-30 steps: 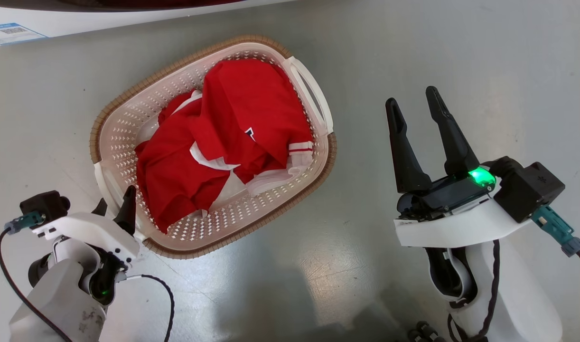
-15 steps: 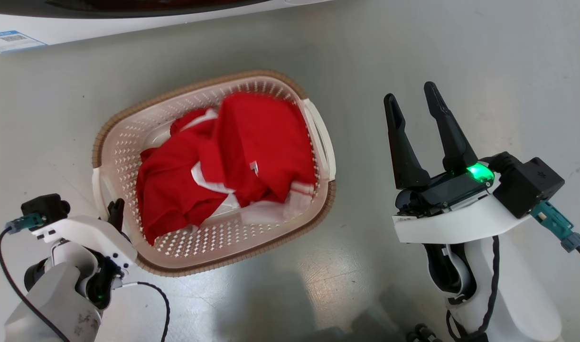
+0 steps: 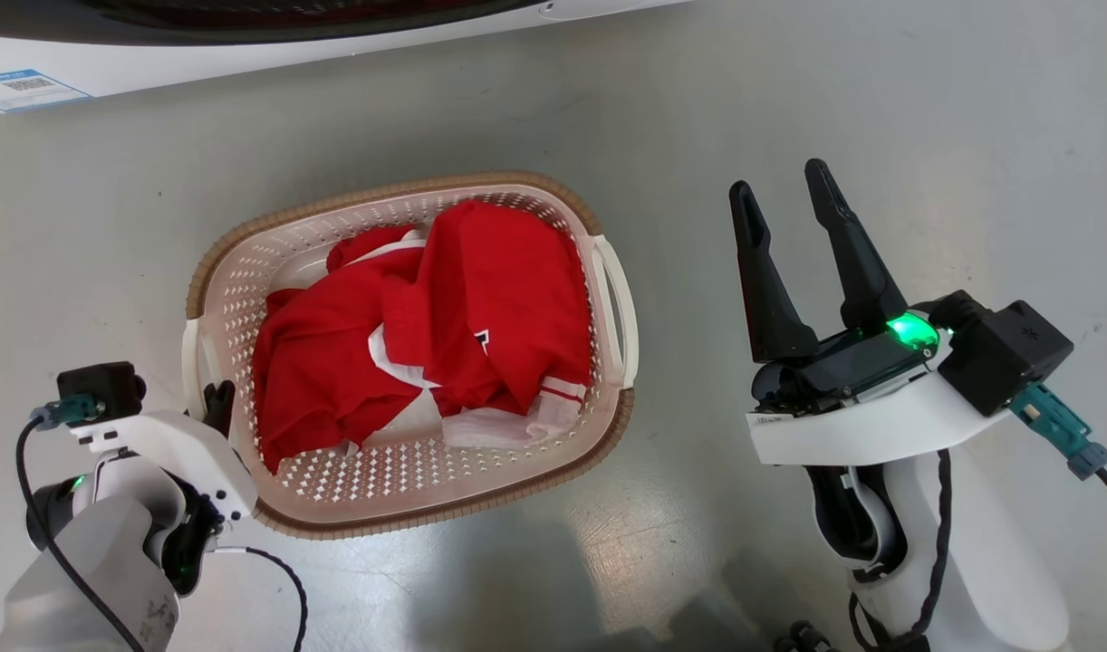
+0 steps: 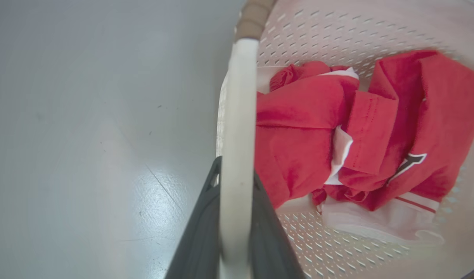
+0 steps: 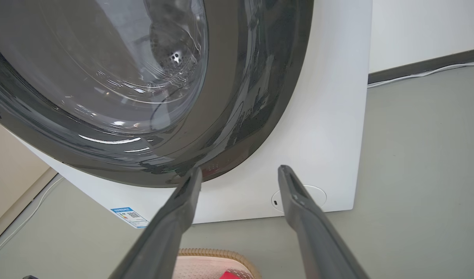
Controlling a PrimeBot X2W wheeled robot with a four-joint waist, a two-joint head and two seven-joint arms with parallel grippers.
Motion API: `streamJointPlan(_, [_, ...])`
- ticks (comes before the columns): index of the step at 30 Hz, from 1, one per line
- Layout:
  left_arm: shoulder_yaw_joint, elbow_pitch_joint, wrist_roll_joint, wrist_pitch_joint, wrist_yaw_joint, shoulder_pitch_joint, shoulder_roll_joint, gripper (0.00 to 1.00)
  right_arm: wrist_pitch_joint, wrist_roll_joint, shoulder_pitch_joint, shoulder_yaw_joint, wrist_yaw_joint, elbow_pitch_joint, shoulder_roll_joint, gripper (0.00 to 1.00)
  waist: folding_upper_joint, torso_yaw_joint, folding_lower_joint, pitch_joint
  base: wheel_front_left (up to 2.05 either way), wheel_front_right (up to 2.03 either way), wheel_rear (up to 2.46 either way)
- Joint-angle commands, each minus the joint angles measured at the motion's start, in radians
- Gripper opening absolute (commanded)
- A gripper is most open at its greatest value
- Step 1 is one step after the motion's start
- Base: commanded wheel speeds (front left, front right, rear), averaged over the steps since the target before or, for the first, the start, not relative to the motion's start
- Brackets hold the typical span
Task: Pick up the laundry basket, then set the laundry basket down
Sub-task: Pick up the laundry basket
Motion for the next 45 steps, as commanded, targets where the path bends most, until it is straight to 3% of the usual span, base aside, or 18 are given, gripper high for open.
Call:
streamJointPlan(1, [0.014,-0.005,0.000,-0.015,-0.007,-0.019,0.030,0.00,-0.011,0.011,0.019,0.024,0.007,-0.014,0.003,1.00,0.0000,0.000,0.0000,-0.001,0.00,0.00,0.00])
streamJointPlan(8, [-0.012,0.020,-0.033,-0.007,-0.007,-0.031,0.026,0.00,-0.011,0.014,0.019,0.025,0.007,-0.008,0.003,1.00,0.0000,-0.002,0.0000,-0.010,0.00,0.00,0.00])
streamJointPlan(9, [-0.014,0.022,-0.039,-0.005,-0.007,-0.031,0.024,0.40,-0.011,0.014,0.019,0.025,0.007,-0.006,0.003,1.00,0.0000,-0.002,0.0000,-0.012,0.00,0.00,0.00])
streamJointPlan(10, [-0.014,0.024,-0.047,-0.003,-0.007,-0.031,0.022,1.00,-0.011,0.014,0.019,0.025,0.007,-0.005,0.003,1.00,0.0000,-0.002,0.0000,-0.013,0.00,0.00,0.00])
streamJointPlan(22, [-0.054,0.049,-0.066,-0.022,-0.007,-0.038,0.016,1.00,-0.011,0.015,0.019,0.025,0.007,0.010,0.003,1.00,0.0000,0.007,0.0000,-0.045,0.00,0.00,0.00])
streamJointPlan(30, [-0.052,0.064,-0.036,-0.040,-0.007,-0.016,0.021,1.00,-0.011,0.033,0.030,0.026,0.007,0.040,0.003,1.00,0.0000,0.017,0.0000,-0.160,0.00,0.00,0.00])
streamJointPlan(37, [0.088,-0.043,0.090,-0.041,-0.007,0.036,0.038,1.00,-0.011,0.036,0.067,0.022,0.007,0.074,0.003,1.00,0.0000,0.041,0.0000,-0.308,0.00,0.00,0.00])
streamJointPlan(45, [0.317,-0.276,0.301,-0.041,0.004,0.187,0.000,1.00,-0.011,0.018,0.122,-0.006,0.007,0.097,0.003,1.00,0.0000,0.076,0.0000,-0.453,0.00,0.00,0.00])
